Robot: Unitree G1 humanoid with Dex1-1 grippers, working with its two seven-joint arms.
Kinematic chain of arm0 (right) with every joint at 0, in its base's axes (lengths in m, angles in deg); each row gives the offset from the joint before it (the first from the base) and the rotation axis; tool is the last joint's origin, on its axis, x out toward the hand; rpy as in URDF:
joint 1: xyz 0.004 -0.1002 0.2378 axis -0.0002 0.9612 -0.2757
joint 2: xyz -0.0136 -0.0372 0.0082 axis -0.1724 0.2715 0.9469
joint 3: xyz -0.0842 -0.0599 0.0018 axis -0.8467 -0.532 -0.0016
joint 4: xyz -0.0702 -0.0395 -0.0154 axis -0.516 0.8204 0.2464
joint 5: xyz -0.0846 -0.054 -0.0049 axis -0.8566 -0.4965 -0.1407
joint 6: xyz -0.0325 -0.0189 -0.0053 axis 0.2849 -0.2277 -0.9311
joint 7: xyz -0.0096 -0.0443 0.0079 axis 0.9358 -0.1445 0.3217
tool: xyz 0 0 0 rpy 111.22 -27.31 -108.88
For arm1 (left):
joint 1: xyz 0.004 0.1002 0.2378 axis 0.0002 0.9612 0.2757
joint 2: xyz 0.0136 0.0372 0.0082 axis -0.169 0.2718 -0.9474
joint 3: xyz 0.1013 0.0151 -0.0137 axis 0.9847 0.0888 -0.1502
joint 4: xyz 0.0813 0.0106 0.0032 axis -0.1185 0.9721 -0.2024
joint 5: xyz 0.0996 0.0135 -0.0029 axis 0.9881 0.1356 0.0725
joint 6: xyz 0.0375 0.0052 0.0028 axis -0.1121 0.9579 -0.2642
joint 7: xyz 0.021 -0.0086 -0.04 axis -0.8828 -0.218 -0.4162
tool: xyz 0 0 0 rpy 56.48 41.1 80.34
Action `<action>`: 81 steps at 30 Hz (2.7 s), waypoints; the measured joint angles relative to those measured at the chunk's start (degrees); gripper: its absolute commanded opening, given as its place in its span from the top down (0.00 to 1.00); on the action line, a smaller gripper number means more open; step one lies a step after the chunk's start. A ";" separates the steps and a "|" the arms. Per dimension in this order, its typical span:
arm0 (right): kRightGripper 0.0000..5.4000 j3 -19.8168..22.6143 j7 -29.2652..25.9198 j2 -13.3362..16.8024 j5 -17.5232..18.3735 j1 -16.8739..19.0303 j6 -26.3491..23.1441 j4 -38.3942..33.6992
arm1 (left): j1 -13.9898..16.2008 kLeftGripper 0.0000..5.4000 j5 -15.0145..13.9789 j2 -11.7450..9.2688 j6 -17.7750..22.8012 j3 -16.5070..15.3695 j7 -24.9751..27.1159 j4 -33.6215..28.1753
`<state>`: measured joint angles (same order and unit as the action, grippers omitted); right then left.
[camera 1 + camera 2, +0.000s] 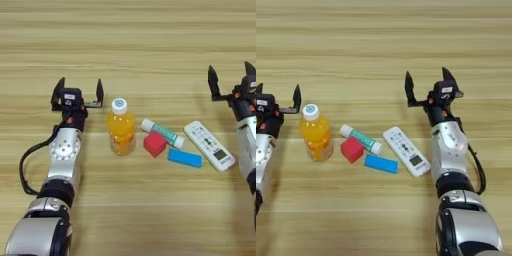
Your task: Move the objects on the table
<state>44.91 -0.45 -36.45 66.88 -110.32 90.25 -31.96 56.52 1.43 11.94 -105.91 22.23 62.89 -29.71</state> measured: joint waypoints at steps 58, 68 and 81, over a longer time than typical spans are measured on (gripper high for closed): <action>0.00 -4.91 16.01 -5.64 -7.53 29.62 -15.19 -47.73 | 34.37 0.00 -25.91 -10.36 29.98 6.60 36.84 -61.25; 0.00 -5.34 16.06 -6.16 -7.29 30.22 -15.40 -49.08 | 30.36 0.00 -20.54 -9.68 30.03 9.61 36.90 -53.75; 0.00 -6.02 16.23 -7.46 -7.36 30.65 -16.24 -51.23 | 26.66 0.04 -18.28 -8.69 29.95 11.27 37.81 -48.68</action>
<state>38.88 15.78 -43.91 59.52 -79.67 74.01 -83.18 83.18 -16.84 3.25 -75.96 33.51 100.70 -78.39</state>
